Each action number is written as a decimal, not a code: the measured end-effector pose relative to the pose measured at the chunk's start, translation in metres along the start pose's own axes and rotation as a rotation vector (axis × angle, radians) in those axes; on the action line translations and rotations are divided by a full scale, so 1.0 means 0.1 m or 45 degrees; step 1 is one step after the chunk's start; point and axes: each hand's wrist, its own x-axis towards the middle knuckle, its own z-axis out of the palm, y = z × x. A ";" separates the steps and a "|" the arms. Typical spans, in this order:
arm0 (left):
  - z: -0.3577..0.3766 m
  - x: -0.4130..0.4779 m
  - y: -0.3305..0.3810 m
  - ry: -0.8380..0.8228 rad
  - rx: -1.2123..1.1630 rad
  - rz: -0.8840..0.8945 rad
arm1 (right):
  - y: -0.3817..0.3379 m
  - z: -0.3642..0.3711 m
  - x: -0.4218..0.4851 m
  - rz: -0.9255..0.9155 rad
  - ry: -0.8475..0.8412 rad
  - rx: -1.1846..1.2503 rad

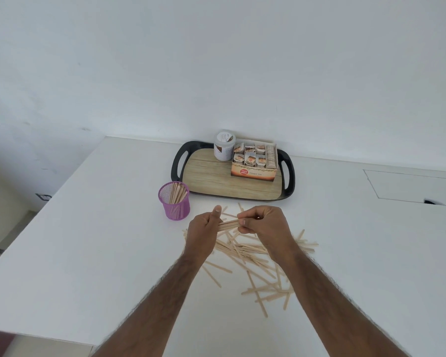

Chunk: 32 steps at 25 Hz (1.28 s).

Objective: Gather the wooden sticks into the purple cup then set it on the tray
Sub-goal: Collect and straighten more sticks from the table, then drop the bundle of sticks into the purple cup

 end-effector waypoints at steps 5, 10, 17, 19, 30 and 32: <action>-0.35 -0.03 -0.42 0.304 0.176 0.116 | -0.07 0.05 0.15 0.024 0.034 -0.019; -0.64 -0.06 -1.10 0.263 1.191 0.002 | -0.34 0.31 0.50 -0.070 0.063 -0.149; -0.67 -0.04 -1.30 0.189 1.178 -0.072 | -0.63 1.07 1.11 -0.389 -0.077 -0.628; -0.68 -0.04 -1.30 0.196 1.176 -0.075 | -0.61 1.29 1.22 -0.512 -0.147 -0.874; -0.67 -0.01 -1.38 0.200 1.243 -0.075 | -0.41 1.87 1.43 -0.839 -0.632 -1.654; -0.68 0.00 -1.39 0.203 1.233 -0.072 | -0.40 1.87 1.41 -0.866 -0.657 -1.735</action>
